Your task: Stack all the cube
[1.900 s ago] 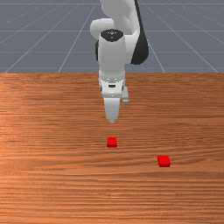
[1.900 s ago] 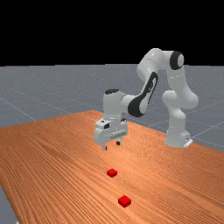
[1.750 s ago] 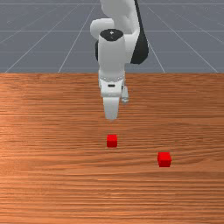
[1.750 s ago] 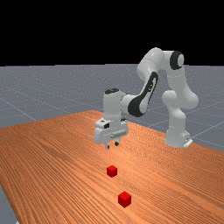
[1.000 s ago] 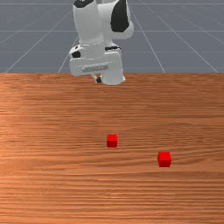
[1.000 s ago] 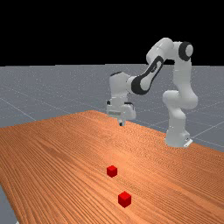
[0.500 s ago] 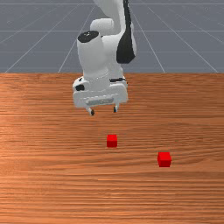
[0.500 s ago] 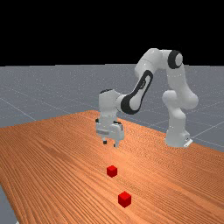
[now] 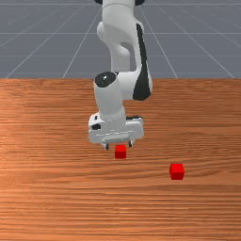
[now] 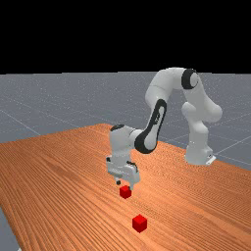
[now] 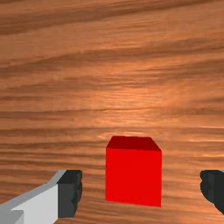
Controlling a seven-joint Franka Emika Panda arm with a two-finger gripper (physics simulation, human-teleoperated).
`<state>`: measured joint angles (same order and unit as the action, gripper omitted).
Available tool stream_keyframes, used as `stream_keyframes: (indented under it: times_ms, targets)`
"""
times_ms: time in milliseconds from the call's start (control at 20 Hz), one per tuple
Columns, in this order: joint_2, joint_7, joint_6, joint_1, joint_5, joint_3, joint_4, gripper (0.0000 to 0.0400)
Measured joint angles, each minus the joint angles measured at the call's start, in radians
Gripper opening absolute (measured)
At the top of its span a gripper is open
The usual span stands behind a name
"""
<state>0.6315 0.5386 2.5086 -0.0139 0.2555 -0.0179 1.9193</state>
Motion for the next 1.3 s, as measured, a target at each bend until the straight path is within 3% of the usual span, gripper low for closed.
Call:
stream_keyframes:
  times_ms: [350,400,450,600,850,1100,1300]
  targets:
    - [0.075,0.037,0.053,0.032,-0.035,-0.039,-0.013,0.04]
    - [0.077,0.049,0.057,0.043,-0.044,-0.048,-0.014,0.0245]
    - [0.073,0.057,0.064,0.05,-0.048,-0.053,-0.011,0.019]
    - [0.028,0.075,0.063,0.071,-0.058,-0.059,-0.006,0.0189]
    - [-0.021,0.185,0.048,0.205,-0.103,-0.045,-0.057,0.0189]
    - [0.072,0.232,-0.08,0.266,-0.12,-0.021,-0.258,0.0189]
    - [0.142,0.249,-0.113,0.277,-0.129,-0.023,-0.383,0.0189]
